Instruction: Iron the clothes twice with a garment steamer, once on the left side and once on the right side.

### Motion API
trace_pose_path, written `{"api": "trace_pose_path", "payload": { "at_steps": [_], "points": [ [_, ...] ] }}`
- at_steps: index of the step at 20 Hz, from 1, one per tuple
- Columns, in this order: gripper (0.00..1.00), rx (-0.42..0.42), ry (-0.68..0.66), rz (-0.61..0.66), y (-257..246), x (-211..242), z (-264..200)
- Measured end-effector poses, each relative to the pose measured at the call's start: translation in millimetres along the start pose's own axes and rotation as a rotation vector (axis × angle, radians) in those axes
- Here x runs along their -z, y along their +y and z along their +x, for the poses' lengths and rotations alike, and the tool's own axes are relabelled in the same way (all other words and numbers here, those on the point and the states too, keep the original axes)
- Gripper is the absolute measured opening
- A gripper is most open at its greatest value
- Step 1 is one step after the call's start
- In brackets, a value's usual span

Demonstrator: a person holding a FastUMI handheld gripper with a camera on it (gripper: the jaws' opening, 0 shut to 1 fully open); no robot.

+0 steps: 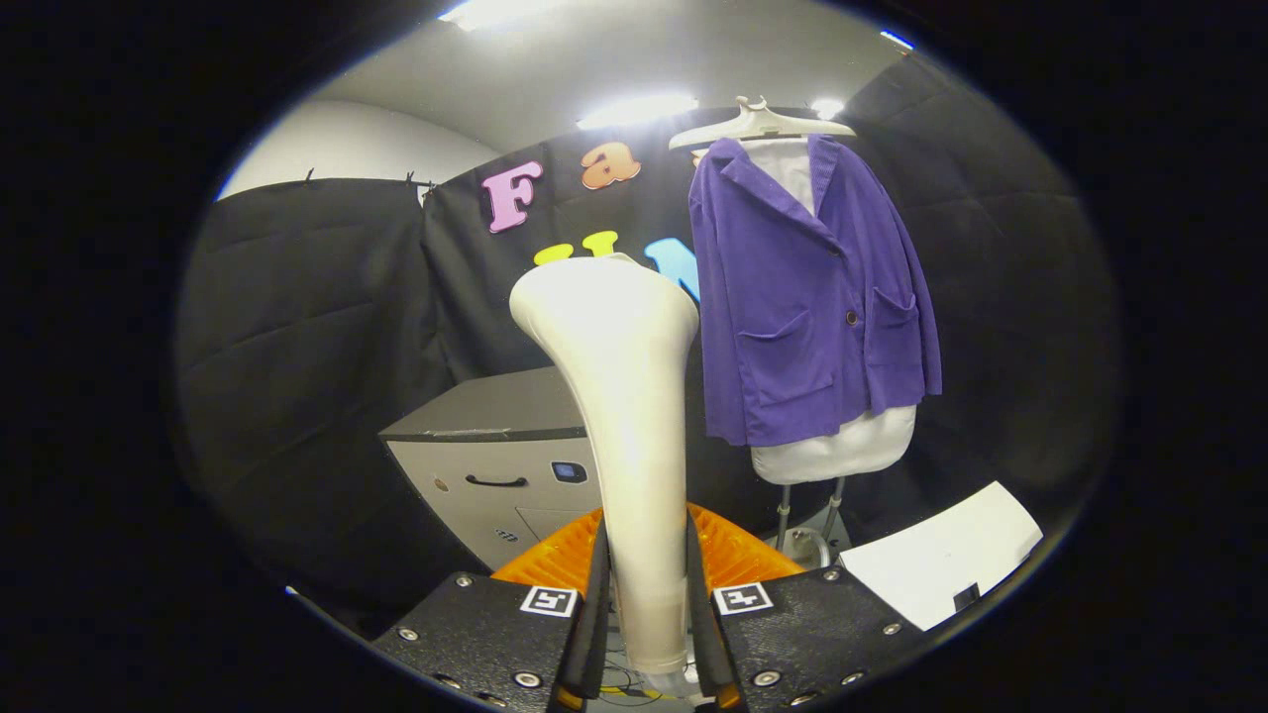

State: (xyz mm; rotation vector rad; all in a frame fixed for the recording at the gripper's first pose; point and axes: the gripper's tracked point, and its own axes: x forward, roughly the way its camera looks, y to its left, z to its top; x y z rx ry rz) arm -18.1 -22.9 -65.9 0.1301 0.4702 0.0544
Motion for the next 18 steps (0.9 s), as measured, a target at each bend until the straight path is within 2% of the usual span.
{"api": "trace_pose_path", "payload": {
  "at_steps": [6, 11, 18],
  "points": [
    [0.36, -0.019, 0.002, 0.020, 8, -4, -1],
    [0.36, -0.042, 0.025, -0.013, 21, 4, 2],
    [0.36, -0.037, 0.040, -0.005, 21, 8, 11]
  ]
}}
